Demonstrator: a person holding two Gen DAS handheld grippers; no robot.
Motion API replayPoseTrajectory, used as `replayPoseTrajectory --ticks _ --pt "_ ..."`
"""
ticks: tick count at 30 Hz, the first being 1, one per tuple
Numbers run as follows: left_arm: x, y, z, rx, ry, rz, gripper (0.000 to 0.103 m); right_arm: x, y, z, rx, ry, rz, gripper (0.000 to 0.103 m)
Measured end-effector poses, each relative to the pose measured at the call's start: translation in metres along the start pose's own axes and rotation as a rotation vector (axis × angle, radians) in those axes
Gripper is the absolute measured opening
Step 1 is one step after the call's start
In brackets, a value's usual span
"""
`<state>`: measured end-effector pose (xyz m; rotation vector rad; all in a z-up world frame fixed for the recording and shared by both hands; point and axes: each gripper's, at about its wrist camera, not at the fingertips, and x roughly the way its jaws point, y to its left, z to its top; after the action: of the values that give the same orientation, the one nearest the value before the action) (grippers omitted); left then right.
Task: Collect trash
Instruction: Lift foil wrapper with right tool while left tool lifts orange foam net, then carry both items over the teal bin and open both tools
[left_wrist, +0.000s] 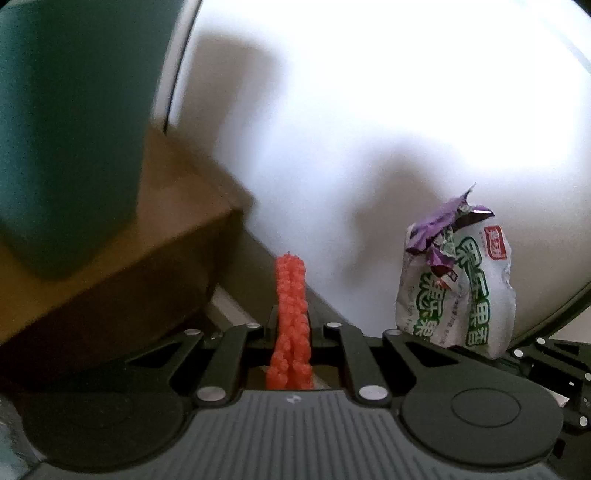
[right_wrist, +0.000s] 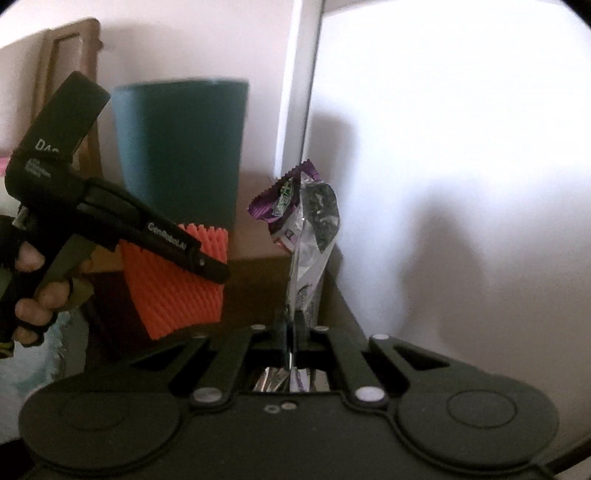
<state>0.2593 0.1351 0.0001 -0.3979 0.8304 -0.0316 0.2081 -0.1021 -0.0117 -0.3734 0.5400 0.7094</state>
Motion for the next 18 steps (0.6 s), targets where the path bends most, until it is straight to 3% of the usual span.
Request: replayPoseTrajectory --ticks 11,15,18 --pt "-0.126 -0.011 0.062 0.052 -0.266 0.011 0.011 -0.066 0.031 0.075 -0.081 -0.216 -0.025 0.002" --pt "-0.166 -0.009 0.085 0.076 -0.338 0.043 0.011 -0.070 0.041 0.103 -0.100 -0.281 -0.006 0.002" --pt "-0.189 0.000 0.105 0.073 -0.384 0.070 0.011 -0.042 0.061 0.124 -0.097 -0.323 0.011 0.002"
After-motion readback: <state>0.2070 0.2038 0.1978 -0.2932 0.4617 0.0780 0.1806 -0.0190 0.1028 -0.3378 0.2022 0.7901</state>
